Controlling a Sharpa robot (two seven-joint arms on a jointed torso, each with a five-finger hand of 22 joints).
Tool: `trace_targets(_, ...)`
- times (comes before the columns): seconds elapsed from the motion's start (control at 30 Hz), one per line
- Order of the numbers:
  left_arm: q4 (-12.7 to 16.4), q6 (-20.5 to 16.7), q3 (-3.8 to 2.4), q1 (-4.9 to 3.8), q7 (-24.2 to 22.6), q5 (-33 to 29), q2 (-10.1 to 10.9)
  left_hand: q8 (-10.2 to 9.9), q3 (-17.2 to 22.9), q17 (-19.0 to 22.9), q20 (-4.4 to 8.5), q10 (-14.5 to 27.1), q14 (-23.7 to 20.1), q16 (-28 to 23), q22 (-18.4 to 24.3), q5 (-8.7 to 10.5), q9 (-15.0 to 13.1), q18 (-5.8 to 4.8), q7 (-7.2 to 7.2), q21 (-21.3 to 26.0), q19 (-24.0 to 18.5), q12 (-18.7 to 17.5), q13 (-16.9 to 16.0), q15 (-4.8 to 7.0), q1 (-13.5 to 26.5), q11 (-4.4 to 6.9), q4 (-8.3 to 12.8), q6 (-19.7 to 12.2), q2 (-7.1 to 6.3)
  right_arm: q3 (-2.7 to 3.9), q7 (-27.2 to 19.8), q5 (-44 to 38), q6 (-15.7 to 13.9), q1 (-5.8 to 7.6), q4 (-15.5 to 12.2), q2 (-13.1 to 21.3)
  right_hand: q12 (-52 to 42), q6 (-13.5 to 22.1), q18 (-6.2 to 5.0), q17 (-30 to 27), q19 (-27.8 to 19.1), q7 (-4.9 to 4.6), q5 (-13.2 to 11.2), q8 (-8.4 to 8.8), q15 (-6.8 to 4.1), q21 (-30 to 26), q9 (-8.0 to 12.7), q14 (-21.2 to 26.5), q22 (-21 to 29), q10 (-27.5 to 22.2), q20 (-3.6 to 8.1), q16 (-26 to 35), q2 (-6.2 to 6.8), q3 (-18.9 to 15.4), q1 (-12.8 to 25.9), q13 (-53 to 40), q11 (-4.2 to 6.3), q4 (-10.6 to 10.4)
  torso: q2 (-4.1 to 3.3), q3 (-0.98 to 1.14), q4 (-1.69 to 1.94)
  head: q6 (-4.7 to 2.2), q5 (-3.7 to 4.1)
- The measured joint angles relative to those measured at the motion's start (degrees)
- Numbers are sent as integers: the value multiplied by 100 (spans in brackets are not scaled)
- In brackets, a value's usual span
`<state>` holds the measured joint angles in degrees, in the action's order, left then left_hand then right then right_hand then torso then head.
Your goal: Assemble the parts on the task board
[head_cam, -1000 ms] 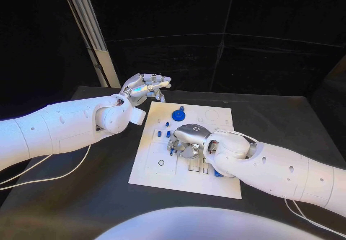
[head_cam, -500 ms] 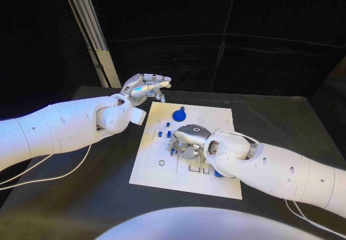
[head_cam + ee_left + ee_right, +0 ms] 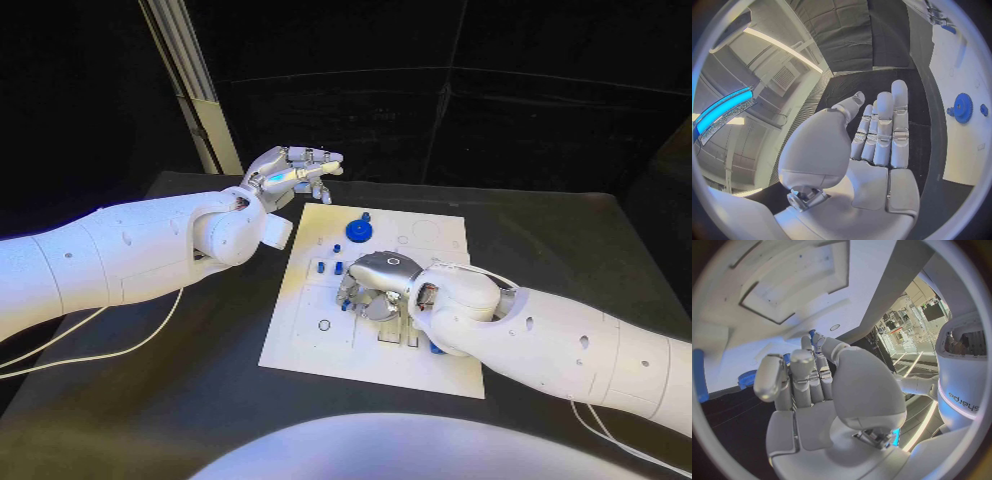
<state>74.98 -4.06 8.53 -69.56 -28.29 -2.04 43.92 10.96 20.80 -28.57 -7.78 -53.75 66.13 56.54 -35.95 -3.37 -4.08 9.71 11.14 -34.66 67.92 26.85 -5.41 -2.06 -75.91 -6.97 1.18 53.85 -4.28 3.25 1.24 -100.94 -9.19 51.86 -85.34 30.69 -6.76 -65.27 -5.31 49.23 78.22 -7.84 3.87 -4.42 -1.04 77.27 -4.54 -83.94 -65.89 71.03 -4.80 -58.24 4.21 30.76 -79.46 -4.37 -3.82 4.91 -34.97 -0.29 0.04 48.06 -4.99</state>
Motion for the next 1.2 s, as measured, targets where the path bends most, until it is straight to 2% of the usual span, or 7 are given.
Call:
trace_targets(0.23,-3,3,0,0,3,0,-9,0,0,3,0,0,0,0,0,0,2,0,0,0,0,0,0,0,0,0,0,0,0,0,10,-9,0,-3,2,-4,27,1,0,-10,0,1,0,0,0,0,-1,0,0,0,0,-19,0,-16,0,0,0,16,5,0,0,-9,1)
trace_targets(0.43,-4,4,0,0,8,0,-10,0,0,3,0,0,0,0,6,0,2,0,0,0,0,0,0,0,0,0,0,0,0,1,45,-51,0,-3,19,-36,91,74,0,-57,-31,-70,34,29,0,0,28,0,23,-76,-31,-33,38,-51,98,13,-64,13,5,0,-1,-13,8)
trace_targets(0.47,-4,4,0,0,10,0,-11,0,0,3,0,0,0,0,6,0,2,0,0,0,0,0,0,0,0,0,0,0,0,1,54,-62,0,-3,21,-41,104,93,-1,-68,-50,-74,34,29,0,0,31,0,29,-94,-50,-33,37,-54,99,16,-47,10,5,0,0,-14,8)
trace_targets(0.6,-4,6,1,0,16,0,-11,0,0,3,0,0,0,0,5,0,2,0,0,0,0,0,0,0,0,0,0,0,0,0,104,-137,-2,-3,27,-63,145,163,-1,-92,-72,-102,67,65,21,0,39,-21,49,-144,-73,-33,127,-118,190,27,-78,-23,5,-1,0,-13,9)
trace_targets(0.83,-7,10,1,0,28,0,-10,0,0,12,0,0,0,0,5,0,2,0,0,22,0,22,0,0,0,0,0,0,0,-12,186,-259,-3,-8,30,-78,156,183,-1,-111,-72,-82,67,64,43,0,42,0,57,-185,-72,-33,164,-152,228,32,-78,-26,2,-2,-1,-15,5)
trace_targets(1.03,-12,13,1,0,41,0,-11,0,0,12,0,0,0,0,5,0,2,0,0,22,0,22,0,0,0,0,0,0,0,-18,209,-281,-2,-8,37,-78,178,241,-1,-111,-93,-107,96,64,43,0,49,0,67,-226,-93,-33,167,-168,274,32,-120,-42,-1,-1,-3,-2,5)
trace_targets(1.2,-20,16,1,0,51,0,-14,0,0,12,0,0,0,0,4,0,2,0,0,22,0,22,0,0,0,0,0,0,0,-19,211,-280,-2,-9,39,-71,199,241,-1,-119,-93,-107,95,64,43,0,49,0,74,-247,-93,-33,167,-168,274,35,-99,-42,-1,2,-3,-2,5)
